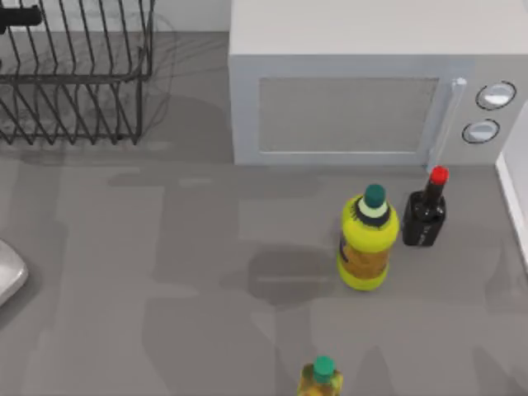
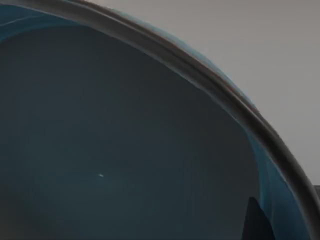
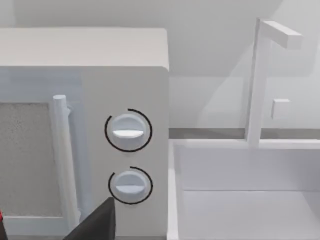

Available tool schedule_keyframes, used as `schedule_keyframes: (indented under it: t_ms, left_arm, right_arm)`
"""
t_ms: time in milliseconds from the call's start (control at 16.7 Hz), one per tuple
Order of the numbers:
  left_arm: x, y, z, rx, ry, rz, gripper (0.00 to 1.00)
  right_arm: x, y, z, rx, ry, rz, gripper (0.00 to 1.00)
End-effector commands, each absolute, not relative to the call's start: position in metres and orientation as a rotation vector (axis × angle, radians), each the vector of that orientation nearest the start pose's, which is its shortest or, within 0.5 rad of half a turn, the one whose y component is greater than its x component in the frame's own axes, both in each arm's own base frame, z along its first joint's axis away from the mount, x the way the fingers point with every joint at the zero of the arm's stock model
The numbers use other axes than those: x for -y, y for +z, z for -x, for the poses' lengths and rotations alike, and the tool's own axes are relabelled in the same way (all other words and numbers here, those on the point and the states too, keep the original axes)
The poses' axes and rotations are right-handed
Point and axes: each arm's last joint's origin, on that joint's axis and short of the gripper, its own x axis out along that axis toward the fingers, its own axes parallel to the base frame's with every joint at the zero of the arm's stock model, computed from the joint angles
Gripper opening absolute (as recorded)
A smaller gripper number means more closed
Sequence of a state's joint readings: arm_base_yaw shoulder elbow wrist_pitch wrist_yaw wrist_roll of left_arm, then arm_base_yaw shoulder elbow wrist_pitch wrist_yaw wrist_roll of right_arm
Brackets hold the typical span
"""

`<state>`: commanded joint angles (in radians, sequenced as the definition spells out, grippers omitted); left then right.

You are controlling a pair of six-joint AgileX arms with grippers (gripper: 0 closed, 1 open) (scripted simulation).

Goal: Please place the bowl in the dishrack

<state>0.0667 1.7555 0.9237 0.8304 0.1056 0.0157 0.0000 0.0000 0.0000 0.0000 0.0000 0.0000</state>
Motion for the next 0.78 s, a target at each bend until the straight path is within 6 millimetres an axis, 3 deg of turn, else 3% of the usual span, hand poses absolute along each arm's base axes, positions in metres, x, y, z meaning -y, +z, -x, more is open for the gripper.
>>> schedule_keyframes:
  t_ms: [240, 780]
  left_arm:
    - [-0.0252, 0.218, -0.3813, 0.0, -0.02, 0.0, 0.0]
    - [-0.0252, 0.218, -0.3813, 0.0, -0.02, 0.0, 0.68]
  right_arm:
    - [0.0012, 0.16, -0.1057, 0.0, 0.0, 0.0, 1.0]
    - [0.0012, 0.16, -0.1057, 0.0, 0.0, 0.0, 1.0]
